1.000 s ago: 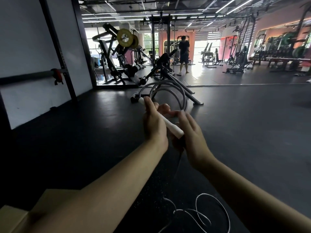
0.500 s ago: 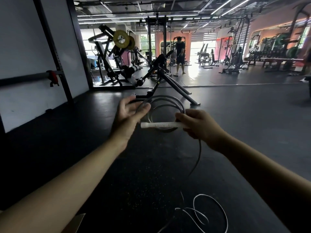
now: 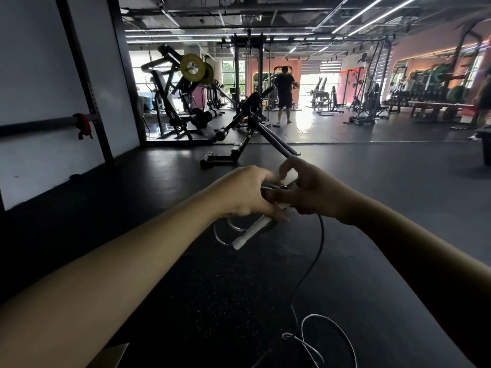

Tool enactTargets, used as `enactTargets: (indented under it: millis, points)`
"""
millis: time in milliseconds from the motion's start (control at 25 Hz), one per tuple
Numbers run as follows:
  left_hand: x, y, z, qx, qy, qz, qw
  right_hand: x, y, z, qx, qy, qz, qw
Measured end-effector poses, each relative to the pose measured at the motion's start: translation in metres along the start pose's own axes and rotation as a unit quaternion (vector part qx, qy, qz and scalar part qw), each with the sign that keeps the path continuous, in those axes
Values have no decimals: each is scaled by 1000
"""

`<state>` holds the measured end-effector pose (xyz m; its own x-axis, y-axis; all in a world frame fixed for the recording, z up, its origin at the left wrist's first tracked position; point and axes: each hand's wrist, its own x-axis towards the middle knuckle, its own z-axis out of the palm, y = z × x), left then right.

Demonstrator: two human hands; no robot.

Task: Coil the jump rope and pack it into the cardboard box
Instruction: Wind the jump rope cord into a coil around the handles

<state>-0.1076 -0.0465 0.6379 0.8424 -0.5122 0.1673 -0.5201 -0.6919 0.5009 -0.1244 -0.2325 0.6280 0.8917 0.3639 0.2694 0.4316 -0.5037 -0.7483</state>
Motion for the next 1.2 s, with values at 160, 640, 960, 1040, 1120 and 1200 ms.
enactTargets:
  millis: [160,640,960,1040,1120,1200]
  points:
    - [-7,-9,-3,-163,35,19,986,-7,12,-17,139,35,3,990]
    - [7,6,50,-588,389,-169,688,-1,11,74,274,250,-22,928]
    - [-8,-42,22,-447,356,-78,817,8,19,44,188,162,-15,968]
    - [-12,-45,-4,-261,273,22,926,13,18,30,119,110,-25,986]
    - [-15,-33,-24,-60,87,52,993,18,10,17,39,47,-44,997]
    - [-13,-19,-26,-22,-23,20,999,22,-1,9,-38,3,-65,997]
